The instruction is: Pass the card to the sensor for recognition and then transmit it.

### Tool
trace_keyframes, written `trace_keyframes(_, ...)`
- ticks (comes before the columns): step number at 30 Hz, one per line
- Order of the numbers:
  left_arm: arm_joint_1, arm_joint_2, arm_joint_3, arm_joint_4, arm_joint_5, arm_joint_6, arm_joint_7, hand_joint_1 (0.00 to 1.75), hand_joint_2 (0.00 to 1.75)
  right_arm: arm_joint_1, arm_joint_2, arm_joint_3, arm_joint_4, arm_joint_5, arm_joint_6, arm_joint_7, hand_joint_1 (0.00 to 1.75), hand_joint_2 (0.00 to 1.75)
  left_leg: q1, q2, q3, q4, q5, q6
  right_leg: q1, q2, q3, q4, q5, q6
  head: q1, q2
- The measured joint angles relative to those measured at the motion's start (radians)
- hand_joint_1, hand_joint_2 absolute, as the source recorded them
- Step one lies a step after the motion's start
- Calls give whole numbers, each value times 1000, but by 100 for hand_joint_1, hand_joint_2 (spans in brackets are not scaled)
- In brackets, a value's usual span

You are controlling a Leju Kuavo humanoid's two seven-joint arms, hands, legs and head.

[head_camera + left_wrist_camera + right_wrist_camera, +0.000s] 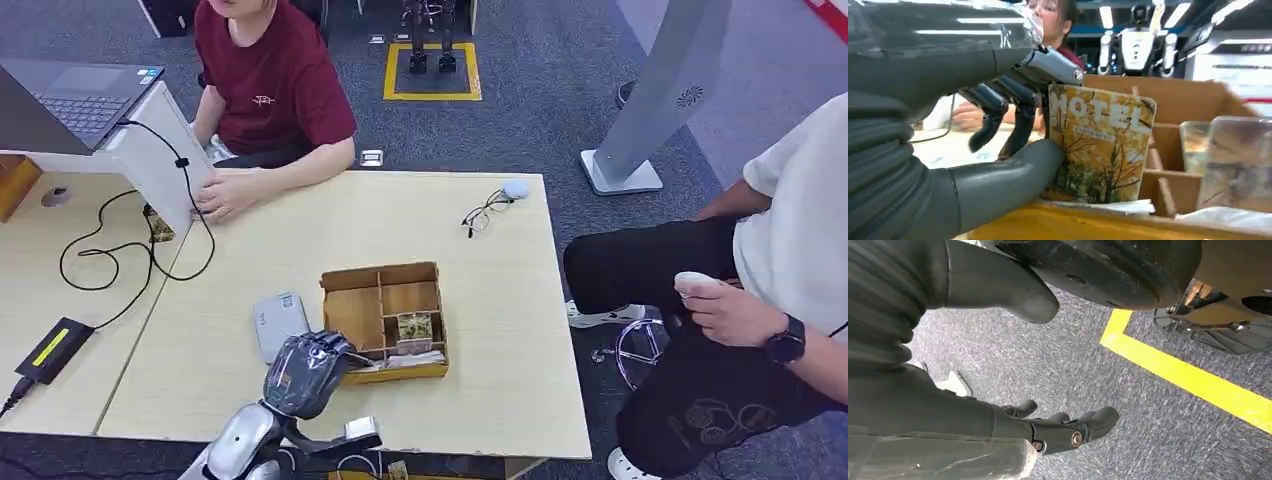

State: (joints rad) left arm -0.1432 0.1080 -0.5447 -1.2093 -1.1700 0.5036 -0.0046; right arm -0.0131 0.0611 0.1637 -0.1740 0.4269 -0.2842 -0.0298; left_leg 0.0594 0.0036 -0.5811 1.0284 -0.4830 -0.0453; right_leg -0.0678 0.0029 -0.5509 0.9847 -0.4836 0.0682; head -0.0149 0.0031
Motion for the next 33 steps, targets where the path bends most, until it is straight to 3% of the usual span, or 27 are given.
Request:
trace_keyframes(17,-3,-1,0,-1,26,-15,-7,175,175,-1,0,-1,0,3,6,2,0,175,0,0,1,0,0,0,0,0,1,0,0,0,0,0)
trace_keyframes(23,-3,-1,0,-8,82,-11,-49,175,175,0,0,-3,0,15,6,2,0,175,0,0,1,0,0,0,0,0,0,0,0,0,0,0)
trace_keyframes(33,2,17,2,-127,123,-4,-58,175,175,1,0,-15,0,12,3,2,0,175,0,0,0,0,0,0,0,0,0,0,0,0,0,0)
